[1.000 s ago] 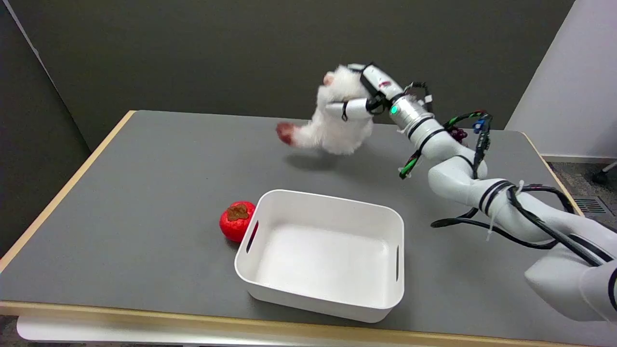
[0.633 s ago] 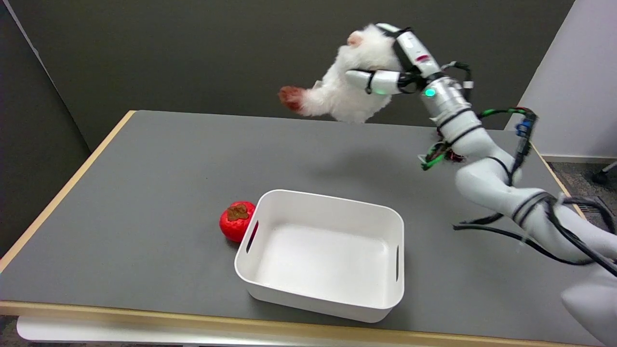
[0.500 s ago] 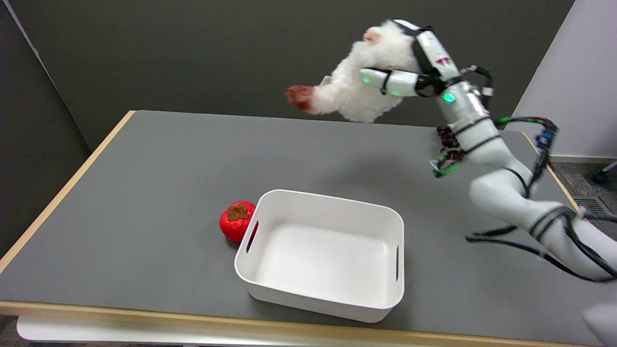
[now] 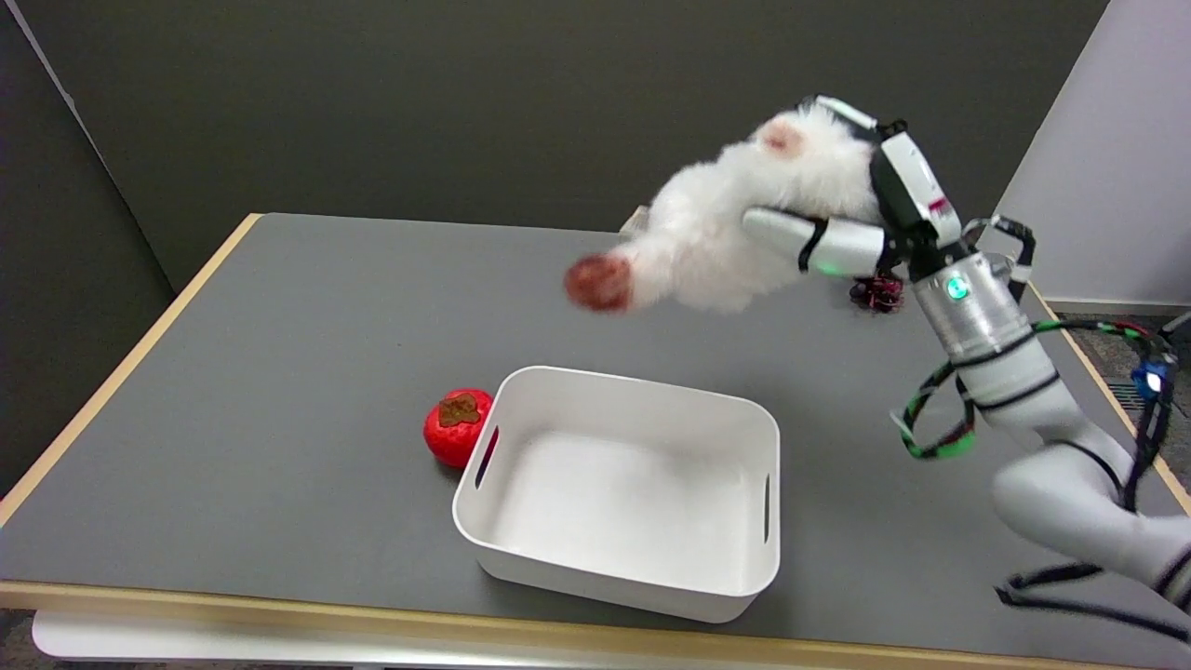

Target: Place the plush toy into the white box.

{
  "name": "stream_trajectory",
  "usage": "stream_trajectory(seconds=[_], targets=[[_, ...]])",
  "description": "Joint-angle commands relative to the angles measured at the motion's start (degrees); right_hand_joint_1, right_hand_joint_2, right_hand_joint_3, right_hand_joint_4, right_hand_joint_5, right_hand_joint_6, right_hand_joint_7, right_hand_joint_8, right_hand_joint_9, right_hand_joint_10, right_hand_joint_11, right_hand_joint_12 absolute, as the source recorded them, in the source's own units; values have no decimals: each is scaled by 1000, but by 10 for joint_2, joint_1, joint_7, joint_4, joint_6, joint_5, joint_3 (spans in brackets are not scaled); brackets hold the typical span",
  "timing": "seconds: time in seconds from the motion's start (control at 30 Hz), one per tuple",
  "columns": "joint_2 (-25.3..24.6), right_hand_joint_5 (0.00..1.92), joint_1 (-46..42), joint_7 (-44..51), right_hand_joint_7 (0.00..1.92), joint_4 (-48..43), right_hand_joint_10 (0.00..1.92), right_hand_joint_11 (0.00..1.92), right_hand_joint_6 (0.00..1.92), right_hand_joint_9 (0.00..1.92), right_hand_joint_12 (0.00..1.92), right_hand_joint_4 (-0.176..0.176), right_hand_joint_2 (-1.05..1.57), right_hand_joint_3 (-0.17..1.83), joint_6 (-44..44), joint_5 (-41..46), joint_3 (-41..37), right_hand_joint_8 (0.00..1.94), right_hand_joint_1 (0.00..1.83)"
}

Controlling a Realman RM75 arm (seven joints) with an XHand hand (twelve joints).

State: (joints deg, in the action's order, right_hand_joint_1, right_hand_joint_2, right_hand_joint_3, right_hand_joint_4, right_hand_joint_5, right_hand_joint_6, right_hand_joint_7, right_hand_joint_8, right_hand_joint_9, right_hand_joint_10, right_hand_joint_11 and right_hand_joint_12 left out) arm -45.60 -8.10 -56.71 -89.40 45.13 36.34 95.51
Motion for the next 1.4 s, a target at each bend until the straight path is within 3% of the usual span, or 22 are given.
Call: stream_trajectory(seconds=[0.03, 0.17, 0.33, 0.77, 0.83, 0.87, 0.93, 1.0, 1.07, 1.13, 1.17, 1.3, 1.4], targets=[[56, 510, -146, -114, 806, -138, 1452, 972, 1626, 814, 1873, -176, 1165, 156, 109, -126, 44, 1271, 1342], [46, 541, -135, -175, 836, -126, 1451, 979, 1569, 834, 1871, -176, 1122, 216, 109, -181, 61, 1241, 1348], [33, 555, -159, -174, 845, -118, 1448, 982, 1545, 845, 1872, -176, 1102, 246, 118, -203, 72, 1234, 1351], [-32, 510, -144, -201, 817, -25, 1481, 1002, 1555, 820, 1874, -176, 1150, 183, 111, -189, 107, 1298, 1344], [-37, 499, -131, -208, 828, -8, 1344, 987, 1559, 839, 1906, -176, 1211, 130, 113, -191, 109, 1371, 1233], [-38, 466, -119, -222, 792, 1, 1272, 924, 1392, 809, 1888, -143, 1145, 267, 112, -195, 110, 1279, 1146], [-34, 309, -102, -255, 548, 18, 1193, 657, 628, 578, 1741, -3, 730, 942, 110, -203, 111, 683, 976], [-26, 132, -87, -296, 194, 32, 888, 493, 337, 255, 1705, -10, 642, 942, 108, -216, 115, 316, 843], [-21, 10, -71, -321, -1, 41, 610, 226, 117, 1, 1434, -35, 588, 911, 107, -231, 119, 14, 697], [-19, 0, -49, -334, -1, 47, 271, 124, 5, -1, 1335, -44, 588, 813, 100, -238, 127, 0, 720], [-18, -1, -44, -337, -1, 49, 197, 104, -1, -1, 1307, -45, 592, 781, 96, -239, 129, -1, 719], [-26, -1, -27, -332, -1, 51, -1, 34, -1, -1, 1224, -53, 581, 764, 79, -237, 122, -1, 708], [-31, -1, -19, -332, -1, 56, -1, 5, -1, -1, 1160, -51, 592, 714, 94, -222, 109, -1, 723]])
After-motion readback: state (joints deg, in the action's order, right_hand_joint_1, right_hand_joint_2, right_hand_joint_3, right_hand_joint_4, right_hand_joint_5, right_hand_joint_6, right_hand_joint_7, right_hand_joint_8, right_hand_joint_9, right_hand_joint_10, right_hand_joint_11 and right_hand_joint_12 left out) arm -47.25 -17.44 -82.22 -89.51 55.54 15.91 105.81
